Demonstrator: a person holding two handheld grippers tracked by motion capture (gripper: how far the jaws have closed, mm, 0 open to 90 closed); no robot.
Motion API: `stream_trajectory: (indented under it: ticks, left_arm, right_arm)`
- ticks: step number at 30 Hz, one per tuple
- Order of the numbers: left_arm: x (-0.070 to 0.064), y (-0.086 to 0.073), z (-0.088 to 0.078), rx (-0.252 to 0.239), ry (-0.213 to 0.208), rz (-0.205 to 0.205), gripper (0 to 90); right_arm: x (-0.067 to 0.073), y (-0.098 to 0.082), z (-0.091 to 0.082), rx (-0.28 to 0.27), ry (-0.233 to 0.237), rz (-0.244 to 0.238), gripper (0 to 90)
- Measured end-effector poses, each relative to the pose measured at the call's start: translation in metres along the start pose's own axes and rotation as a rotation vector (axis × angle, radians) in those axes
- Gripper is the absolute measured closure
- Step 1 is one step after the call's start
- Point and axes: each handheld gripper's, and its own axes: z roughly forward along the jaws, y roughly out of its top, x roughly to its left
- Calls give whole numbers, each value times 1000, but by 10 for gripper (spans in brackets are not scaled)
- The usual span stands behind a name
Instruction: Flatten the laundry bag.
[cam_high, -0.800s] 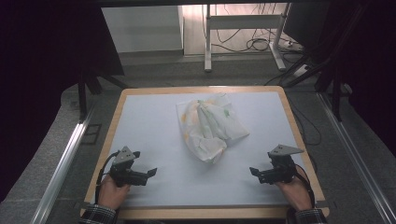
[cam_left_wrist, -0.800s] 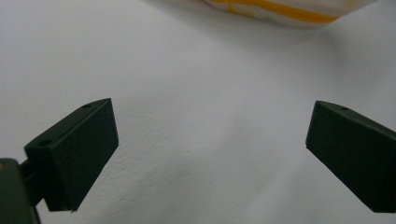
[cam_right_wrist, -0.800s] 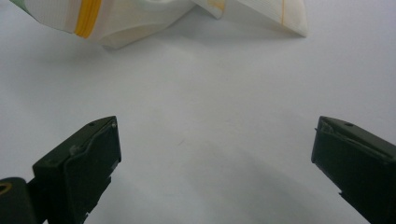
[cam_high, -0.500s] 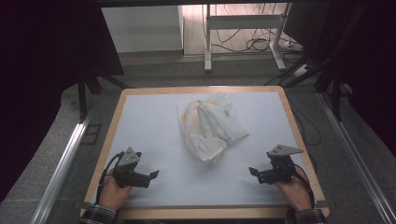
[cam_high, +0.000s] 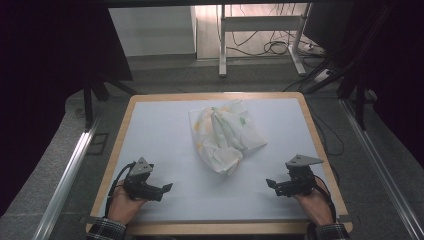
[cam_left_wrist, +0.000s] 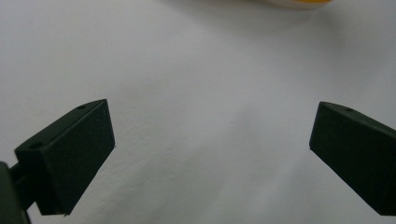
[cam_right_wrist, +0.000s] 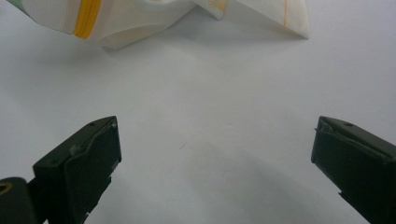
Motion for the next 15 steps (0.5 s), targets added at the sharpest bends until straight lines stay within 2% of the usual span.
stream_trajectory:
  ticks: [4, 9, 11, 14, 15]
  left_arm:
    - [-6, 6, 2, -14, -40, 12, 0]
    - [-17, 15, 7, -11, -47, 49, 18]
    - [-24, 23, 10, -33, -73, 71, 26]
    - [-31, 31, 13, -62, -119, 77, 30]
    - [-31, 31, 13, -62, -119, 77, 32]
  right_arm:
    - [0, 2, 1, 7, -8, 8, 18]
    - [1, 3, 3, 9, -17, 12, 18]
    - [1, 4, 4, 8, -20, 16, 18]
    - [2, 5, 5, 7, -22, 18, 18]
    - [2, 5, 5, 7, -22, 18, 18]
